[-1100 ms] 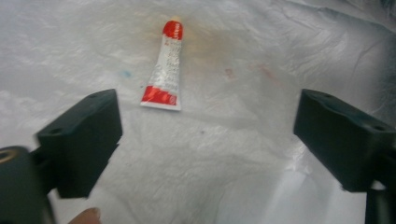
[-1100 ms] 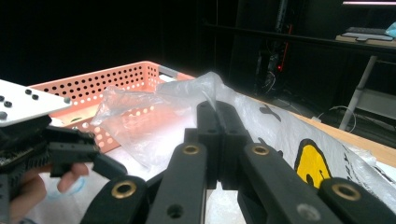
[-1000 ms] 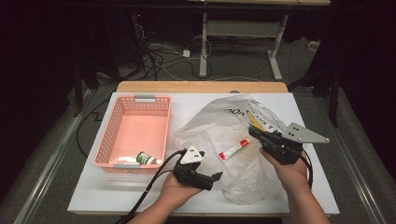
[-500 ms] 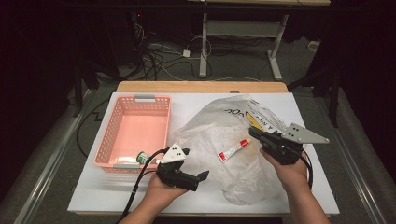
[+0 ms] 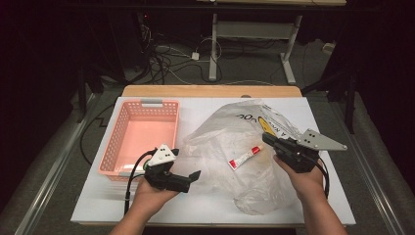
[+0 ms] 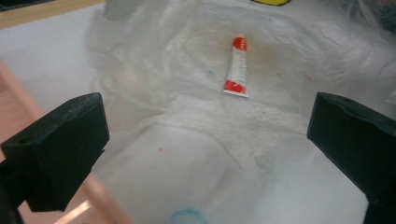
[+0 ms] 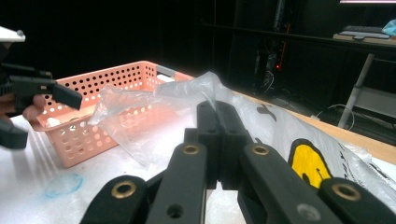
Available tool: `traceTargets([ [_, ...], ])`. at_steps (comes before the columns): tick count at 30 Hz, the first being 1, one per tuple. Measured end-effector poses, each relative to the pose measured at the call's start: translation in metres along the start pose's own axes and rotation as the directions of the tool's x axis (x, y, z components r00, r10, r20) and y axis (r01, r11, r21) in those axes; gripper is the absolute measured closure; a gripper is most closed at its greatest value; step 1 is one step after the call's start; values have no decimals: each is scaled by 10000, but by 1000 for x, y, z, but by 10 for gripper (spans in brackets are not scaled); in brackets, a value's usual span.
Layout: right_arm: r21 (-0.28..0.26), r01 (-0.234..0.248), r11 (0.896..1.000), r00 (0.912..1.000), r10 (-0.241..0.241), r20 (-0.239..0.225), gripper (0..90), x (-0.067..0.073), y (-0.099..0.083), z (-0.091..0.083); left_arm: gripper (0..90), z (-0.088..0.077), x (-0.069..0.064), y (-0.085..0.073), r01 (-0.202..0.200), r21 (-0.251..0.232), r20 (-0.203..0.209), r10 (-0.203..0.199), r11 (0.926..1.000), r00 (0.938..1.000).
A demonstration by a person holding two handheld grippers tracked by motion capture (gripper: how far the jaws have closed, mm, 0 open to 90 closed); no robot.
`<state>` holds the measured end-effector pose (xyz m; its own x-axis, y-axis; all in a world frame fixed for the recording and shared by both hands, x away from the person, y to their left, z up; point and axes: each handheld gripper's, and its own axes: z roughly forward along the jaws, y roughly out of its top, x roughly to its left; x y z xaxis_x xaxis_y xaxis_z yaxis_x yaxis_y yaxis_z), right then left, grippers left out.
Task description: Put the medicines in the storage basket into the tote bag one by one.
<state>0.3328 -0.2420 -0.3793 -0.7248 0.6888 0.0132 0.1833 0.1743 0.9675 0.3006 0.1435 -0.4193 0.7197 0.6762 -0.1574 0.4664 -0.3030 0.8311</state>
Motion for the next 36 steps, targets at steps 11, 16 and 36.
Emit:
traceTargets([
  [11, -28, -51, 10000, 10000, 51, 5, 900, -1, -1, 1, 0, -30, 40, -3, 546, -249, -1316, -575, 9982, 9896],
  [16, -27, -17, 10000, 10000, 17, -15, 900, -1, -1, 1, 0, -44, 61, -9, 1068, -267, -1799, -1098, 9939, 9775],
  [36, -5, 13, 10000, 10000, -13, 7, 900, -1, 0, 0, 0, -62, 101, -27, 2453, 140, -2543, -2338, 9693, 9384],
])
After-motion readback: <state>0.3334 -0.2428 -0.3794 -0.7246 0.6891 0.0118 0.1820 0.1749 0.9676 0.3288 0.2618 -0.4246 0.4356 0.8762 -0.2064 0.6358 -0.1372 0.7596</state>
